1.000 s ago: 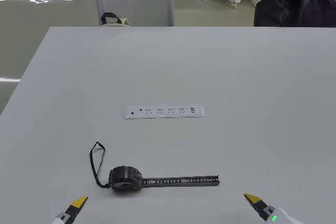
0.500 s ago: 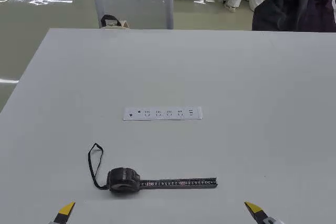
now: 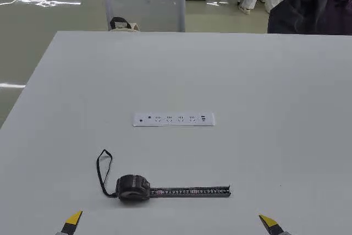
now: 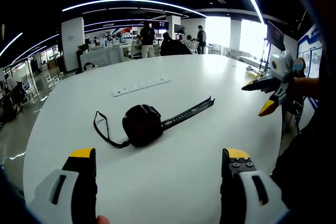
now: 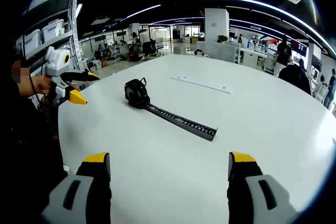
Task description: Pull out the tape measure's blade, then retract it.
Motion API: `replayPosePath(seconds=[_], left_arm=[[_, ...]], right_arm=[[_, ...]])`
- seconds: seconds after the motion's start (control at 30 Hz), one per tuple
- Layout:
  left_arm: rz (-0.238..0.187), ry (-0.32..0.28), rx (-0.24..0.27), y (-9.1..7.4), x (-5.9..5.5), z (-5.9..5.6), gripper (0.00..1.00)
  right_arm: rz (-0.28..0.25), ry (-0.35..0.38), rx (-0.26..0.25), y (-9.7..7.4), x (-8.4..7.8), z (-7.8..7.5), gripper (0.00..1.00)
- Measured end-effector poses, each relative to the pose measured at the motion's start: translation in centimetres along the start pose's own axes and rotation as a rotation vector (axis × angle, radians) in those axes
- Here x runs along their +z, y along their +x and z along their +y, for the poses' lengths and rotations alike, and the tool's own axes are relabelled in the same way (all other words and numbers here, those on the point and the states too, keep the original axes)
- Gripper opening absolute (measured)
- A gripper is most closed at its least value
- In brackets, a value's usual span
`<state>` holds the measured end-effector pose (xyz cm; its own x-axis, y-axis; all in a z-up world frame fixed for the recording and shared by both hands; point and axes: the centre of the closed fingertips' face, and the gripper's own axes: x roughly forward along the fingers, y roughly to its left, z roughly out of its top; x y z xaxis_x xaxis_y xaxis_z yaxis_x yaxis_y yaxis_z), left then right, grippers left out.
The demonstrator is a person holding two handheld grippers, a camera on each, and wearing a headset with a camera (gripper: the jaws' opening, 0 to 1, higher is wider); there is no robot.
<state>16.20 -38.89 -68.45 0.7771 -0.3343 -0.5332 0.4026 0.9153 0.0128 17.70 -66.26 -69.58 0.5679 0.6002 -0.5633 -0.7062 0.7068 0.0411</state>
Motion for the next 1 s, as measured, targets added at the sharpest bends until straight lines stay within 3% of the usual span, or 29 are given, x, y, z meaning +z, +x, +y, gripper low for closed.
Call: replayPosePath(seconds=[0.27,0.5,0.87,1.0], left_arm=[[-0.016,-0.039,0.023,0.3,0.6,-0.4,0.99],[-0.022,-0.089,0.088,1.0,0.8,0.1,0.99],[-0.010,-0.115,0.175,2.5,1.2,0.8,0.97],[-0.021,-0.090,0.193,3.7,1.8,1.2,0.97]], right_arm=[[0.002,0.002,0.000,0.0,0.0,0.1,0.95],[0.001,0.008,-0.002,0.2,-0.1,0.0,0.94],[0.015,0.018,0.012,1.0,-0.3,-0.5,0.92],[0.017,0.017,0.017,1.4,-0.3,-0.6,0.92]])
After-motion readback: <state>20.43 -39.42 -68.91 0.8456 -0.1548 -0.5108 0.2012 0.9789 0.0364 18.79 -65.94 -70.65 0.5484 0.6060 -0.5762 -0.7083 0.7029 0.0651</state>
